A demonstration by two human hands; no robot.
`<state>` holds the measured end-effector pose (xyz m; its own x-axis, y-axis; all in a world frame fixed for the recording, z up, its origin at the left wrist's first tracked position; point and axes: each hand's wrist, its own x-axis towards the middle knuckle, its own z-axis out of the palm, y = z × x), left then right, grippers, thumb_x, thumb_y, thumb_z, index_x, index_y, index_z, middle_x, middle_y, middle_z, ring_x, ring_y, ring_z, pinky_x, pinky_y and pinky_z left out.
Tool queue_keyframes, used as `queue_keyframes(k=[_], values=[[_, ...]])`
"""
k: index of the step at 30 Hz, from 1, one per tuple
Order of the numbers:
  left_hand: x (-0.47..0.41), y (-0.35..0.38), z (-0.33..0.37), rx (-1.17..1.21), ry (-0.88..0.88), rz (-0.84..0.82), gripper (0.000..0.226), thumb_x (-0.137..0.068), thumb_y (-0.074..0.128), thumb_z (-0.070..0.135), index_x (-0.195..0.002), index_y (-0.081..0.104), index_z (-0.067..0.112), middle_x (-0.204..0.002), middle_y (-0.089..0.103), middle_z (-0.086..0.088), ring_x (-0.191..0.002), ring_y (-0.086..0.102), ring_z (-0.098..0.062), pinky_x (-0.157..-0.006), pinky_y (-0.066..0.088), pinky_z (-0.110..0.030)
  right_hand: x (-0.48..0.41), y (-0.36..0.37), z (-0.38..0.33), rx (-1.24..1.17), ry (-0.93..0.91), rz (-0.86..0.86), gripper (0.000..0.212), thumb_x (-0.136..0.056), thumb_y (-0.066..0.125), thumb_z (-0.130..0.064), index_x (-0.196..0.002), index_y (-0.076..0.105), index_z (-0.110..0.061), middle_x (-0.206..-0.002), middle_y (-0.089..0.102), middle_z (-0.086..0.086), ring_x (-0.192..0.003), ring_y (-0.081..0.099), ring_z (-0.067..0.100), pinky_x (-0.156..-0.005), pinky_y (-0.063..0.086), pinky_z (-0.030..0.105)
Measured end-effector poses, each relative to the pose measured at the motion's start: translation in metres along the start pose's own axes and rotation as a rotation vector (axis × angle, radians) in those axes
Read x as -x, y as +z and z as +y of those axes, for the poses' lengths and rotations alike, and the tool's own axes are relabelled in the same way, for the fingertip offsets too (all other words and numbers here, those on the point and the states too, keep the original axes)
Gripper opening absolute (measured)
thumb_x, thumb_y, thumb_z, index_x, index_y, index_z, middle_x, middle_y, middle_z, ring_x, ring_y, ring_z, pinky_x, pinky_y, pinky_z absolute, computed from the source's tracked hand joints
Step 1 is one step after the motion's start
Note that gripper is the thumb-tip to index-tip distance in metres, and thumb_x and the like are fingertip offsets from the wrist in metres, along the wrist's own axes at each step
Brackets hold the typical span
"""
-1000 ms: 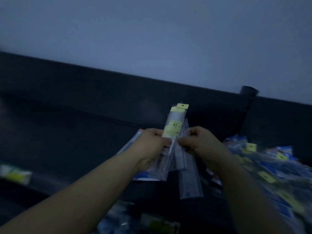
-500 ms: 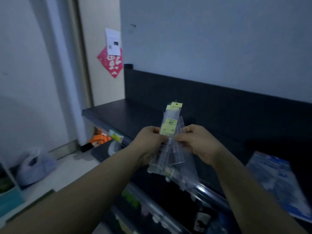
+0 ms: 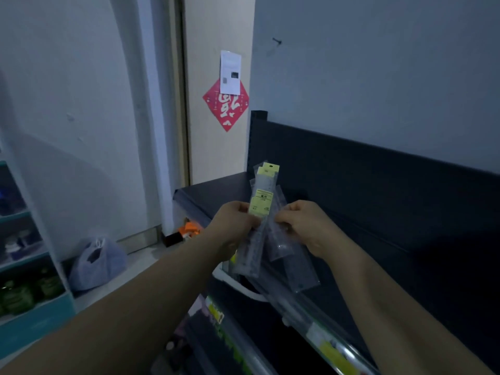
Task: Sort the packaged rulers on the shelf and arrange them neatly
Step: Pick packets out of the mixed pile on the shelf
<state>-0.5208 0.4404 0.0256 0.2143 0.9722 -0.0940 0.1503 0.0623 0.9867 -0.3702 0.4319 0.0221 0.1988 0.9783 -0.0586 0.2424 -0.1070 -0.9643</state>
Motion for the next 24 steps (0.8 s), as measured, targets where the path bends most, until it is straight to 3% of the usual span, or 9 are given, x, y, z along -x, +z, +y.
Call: queue_keyframes(k=[3, 5, 8, 12, 16, 20, 22, 24], values=[[-0.04, -0.007, 0.002, 0.028, -0.041, 0.007, 0.016, -0.089, 0.056, -0.004, -0.098, 0.063, 0.006, -0.086, 0.066, -0.006, -0.072, 0.063, -0.016, -0.051, 0.053, -0.022, -0.044, 0.007, 0.001, -0.027, 0.037, -0.019, 0.01, -0.082, 0.061, -0.002, -0.074, 0.058, -0.006, -0.073, 0.059, 0.014, -0.066, 0.057, 0.023, -0.066, 0.05, 0.034], [-0.068, -0.012, 0.002, 0.042, -0.066, 0.01, 0.018, -0.089, 0.054, -0.006, -0.095, 0.064, 0.007, -0.088, 0.067, -0.009, -0.075, 0.064, -0.019, -0.058, 0.054, -0.026, -0.072, 0.013, 0.002, -0.051, 0.06, -0.039, 0.004, -0.081, 0.057, -0.001, -0.08, 0.059, -0.005, -0.075, 0.055, 0.015, -0.065, 0.055, 0.024, -0.063, 0.047, 0.032], [-0.108, -0.02, -0.003, 0.074, -0.101, 0.014, 0.02, -0.088, 0.052, -0.009, -0.101, 0.065, 0.0, -0.093, 0.067, -0.014, -0.079, 0.064, -0.025, -0.067, 0.055, -0.031, -0.11, 0.022, 0.005, -0.117, 0.11, -0.043, 0.013, -0.08, 0.054, 0.001, -0.089, 0.064, 0.0, -0.078, 0.057, 0.015, -0.064, 0.058, 0.023, -0.062, 0.05, 0.032], [-0.153, -0.031, -0.011, 0.075, -0.152, 0.003, 0.022, -0.089, 0.05, -0.011, -0.103, 0.063, -0.001, -0.089, 0.064, -0.014, -0.074, 0.061, -0.024, -0.061, 0.052, -0.031, -0.153, 0.038, 0.013, -0.144, 0.151, -0.007, 0.012, -0.078, 0.055, 0.003, -0.087, 0.061, -0.004, -0.08, 0.057, 0.017, -0.07, 0.057, 0.027, -0.066, 0.049, 0.035], [-0.199, -0.044, -0.021, 0.034, -0.171, -0.01, 0.029, -0.087, 0.05, -0.013, -0.112, 0.063, -0.007, -0.102, 0.065, -0.02, -0.078, 0.061, -0.027, -0.066, 0.052, -0.035, -0.189, 0.052, 0.021, -0.071, 0.167, 0.047, 0.015, -0.078, 0.058, 0.003, -0.083, 0.054, -0.011, -0.079, 0.057, 0.015, -0.072, 0.057, 0.025, -0.065, 0.049, 0.034], [-0.242, -0.06, -0.029, -0.051, -0.147, -0.057, 0.028, -0.087, 0.05, -0.012, -0.11, 0.064, -0.005, -0.099, 0.066, -0.017, -0.075, 0.062, -0.024, -0.056, 0.051, -0.029, -0.223, 0.072, 0.027, -0.022, 0.19, 0.135, 0.016, -0.073, 0.057, 0.004, -0.075, 0.054, -0.011, -0.079, 0.055, 0.016, -0.073, 0.055, 0.025, -0.066, 0.047, 0.036], [-0.263, -0.069, -0.033, -0.132, -0.118, -0.088, 0.029, -0.084, 0.051, -0.011, -0.107, 0.067, -0.004, -0.101, 0.068, -0.018, -0.082, 0.064, -0.027, -0.065, 0.056, -0.033, -0.235, 0.082, 0.027, 0.015, 0.183, 0.223, 0.01, -0.072, 0.058, 0.006, -0.078, 0.061, -0.001, -0.08, 0.059, 0.024, -0.071, 0.054, 0.023, -0.063, 0.045, 0.033], [-0.284, -0.078, -0.036, -0.217, -0.096, -0.114, 0.029, -0.079, 0.052, -0.01, -0.101, 0.07, -0.003, -0.099, 0.069, -0.02, -0.086, 0.065, -0.031, -0.076, 0.056, -0.038, -0.243, 0.089, 0.025, 0.084, 0.169, 0.291, 0.008, -0.071, 0.058, 0.005, -0.071, 0.057, -0.002, -0.071, 0.056, 0.018, -0.065, 0.05, 0.02, -0.058, 0.038, 0.029]])
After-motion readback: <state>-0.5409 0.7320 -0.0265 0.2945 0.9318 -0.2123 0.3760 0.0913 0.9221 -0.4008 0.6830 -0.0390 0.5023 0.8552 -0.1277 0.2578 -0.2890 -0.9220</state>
